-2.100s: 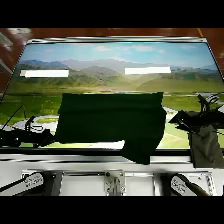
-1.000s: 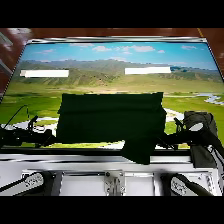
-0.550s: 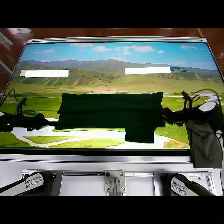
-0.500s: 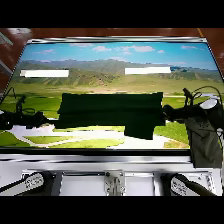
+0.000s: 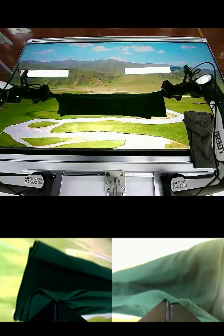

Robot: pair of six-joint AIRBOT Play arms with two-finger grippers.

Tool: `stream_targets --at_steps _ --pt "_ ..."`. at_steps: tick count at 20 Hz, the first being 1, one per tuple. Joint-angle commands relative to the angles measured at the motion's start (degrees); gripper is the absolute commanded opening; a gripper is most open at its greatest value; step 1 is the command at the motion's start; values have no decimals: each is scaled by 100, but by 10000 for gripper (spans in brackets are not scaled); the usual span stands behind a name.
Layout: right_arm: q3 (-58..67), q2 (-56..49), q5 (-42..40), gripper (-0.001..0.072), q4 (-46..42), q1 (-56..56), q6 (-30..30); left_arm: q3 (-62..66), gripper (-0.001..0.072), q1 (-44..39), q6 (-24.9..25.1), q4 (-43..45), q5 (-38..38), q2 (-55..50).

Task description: Fold the shirts.

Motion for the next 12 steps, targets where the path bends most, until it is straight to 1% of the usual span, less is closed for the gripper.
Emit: stream_targets --at_steps 1,3,5,6,7,8,9,10,11,12 --pt "354 -656 -105 68 44 35 103 828 45 -240 -317 -31 96 -789" --pt "354 -815 -140 71 0 33 103 1051 62 -387 -315 -26 109 -1058" --pt "354 -866 -326 71 -7 33 107 1104 62 -481 -317 -22 258 -1200" --pt "354 -866 -389 71 -2 33 120 1104 62 -501 -352 -22 289 -1244" --pt "354 -866 -391 77 -2 33 149 1104 72 -501 -514 -9 286 -1281" --pt "354 -866 -369 197 0 33 151 1106 243 -490 -658 13 284 -1285" --pt "354 -863 -310 490 4 33 142 1119 476 -463 -754 13 199 -1279" --pt "356 -841 -186 671 -55 17 -2 1185 582 -396 -791 20 -15 -1276" --pt "356 -787 52 671 -181 -22 -203 1287 582 -310 -787 22 -326 -1276" --pt "356 -717 273 671 -468 -79 -269 1412 582 -190 -785 22 -719 -1274"
